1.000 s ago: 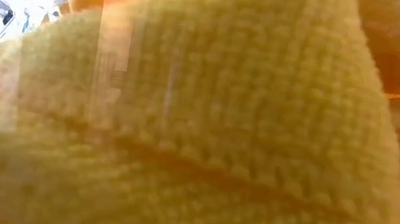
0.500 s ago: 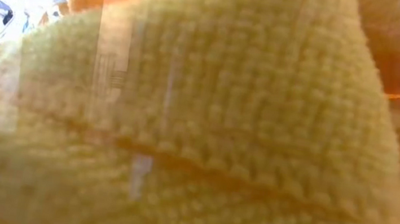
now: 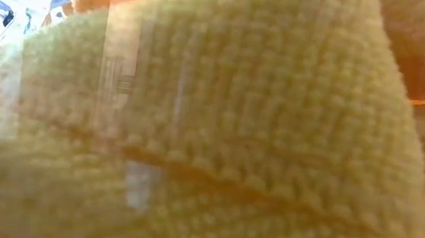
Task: Sort microfiber towel by color & place in baskets
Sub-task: Put the yellow towel into the transparent bin
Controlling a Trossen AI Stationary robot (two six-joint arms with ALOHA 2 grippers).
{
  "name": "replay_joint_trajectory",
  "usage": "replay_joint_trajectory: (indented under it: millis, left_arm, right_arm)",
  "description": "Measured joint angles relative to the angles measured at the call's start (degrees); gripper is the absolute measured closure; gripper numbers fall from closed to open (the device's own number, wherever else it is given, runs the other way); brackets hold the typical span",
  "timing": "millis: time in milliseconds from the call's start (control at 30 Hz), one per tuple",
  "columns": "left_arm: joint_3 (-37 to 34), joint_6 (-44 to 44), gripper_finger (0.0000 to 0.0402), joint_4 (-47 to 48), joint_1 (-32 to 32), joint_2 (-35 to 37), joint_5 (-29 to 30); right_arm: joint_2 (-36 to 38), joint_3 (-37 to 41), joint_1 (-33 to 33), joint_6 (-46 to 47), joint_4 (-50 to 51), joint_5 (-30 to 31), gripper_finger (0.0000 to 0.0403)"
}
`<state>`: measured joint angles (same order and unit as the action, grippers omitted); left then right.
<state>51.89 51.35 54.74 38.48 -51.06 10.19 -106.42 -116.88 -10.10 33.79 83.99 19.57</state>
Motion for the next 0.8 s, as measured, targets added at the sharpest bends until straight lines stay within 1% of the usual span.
replay_joint_trajectory:
  millis: [200,300,433,500,600,800]
  left_arm:
    - [-7.41,5.84,0.024,-6.52,0.37,0.42,-6.5]
    - [-10.19,6.82,0.024,-12.97,1.11,0.42,-7.18]
    - [-14.3,10.0,0.024,-24.58,1.29,0.14,-7.39]
    - [-16.38,12.21,0.024,-28.57,1.29,-0.31,-6.35]
    - [-17.97,17.33,0.024,-29.38,1.29,-1.77,-3.5]
    - [-18.81,21.77,0.024,-29.12,1.37,-7.31,-3.34]
  right_arm:
    - [0.58,-0.02,0.51,-0.01,0.68,-0.02,0.0318]
    - [0.95,-0.02,0.49,-0.38,1.91,-0.04,0.0319]
    - [1.53,-0.02,0.51,-1.72,3.17,-0.02,0.0313]
    - [2.03,-0.02,0.51,-3.19,3.37,-0.02,0.0311]
    - [2.76,-0.02,0.51,-4.46,4.58,-0.04,0.031]
    - [4.41,-0.02,0.49,-6.05,6.02,-0.04,0.0318]
